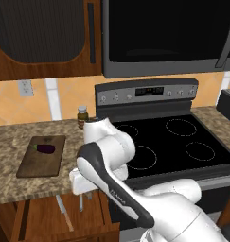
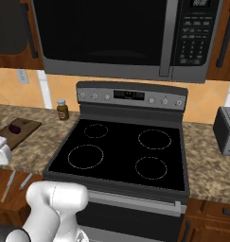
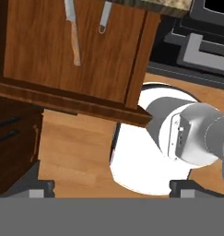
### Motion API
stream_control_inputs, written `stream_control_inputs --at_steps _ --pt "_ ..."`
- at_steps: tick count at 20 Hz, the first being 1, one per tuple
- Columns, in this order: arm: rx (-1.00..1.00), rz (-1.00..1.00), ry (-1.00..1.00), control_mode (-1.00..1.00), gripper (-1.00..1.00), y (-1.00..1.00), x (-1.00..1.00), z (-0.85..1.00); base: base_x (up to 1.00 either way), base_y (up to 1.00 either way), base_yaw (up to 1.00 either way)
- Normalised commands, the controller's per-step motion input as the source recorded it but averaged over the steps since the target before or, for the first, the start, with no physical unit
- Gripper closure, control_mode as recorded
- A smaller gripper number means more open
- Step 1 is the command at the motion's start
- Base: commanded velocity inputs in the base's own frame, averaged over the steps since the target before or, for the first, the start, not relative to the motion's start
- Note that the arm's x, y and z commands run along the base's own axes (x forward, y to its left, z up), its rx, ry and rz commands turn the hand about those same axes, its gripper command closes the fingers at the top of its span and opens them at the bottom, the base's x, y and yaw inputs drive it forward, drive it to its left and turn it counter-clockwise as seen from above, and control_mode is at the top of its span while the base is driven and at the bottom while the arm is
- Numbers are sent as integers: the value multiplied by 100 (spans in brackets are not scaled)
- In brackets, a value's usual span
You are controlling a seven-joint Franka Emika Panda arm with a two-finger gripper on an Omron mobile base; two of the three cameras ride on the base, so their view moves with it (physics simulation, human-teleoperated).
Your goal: Place the appropriate cutting tool for cutting the eggplant skin on the cutting board.
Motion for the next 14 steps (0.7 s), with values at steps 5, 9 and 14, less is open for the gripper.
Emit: stream_control_inputs --at_steps 5,9,14 --pt "-9 -3 0 -100 -100 46 0 -63 0 0 0" --pt "0 -9 0 -100 -100 21 0 -86 0 0 0" --pt "2 -5 0 -100 -100 14 18 -89 0 0 0"
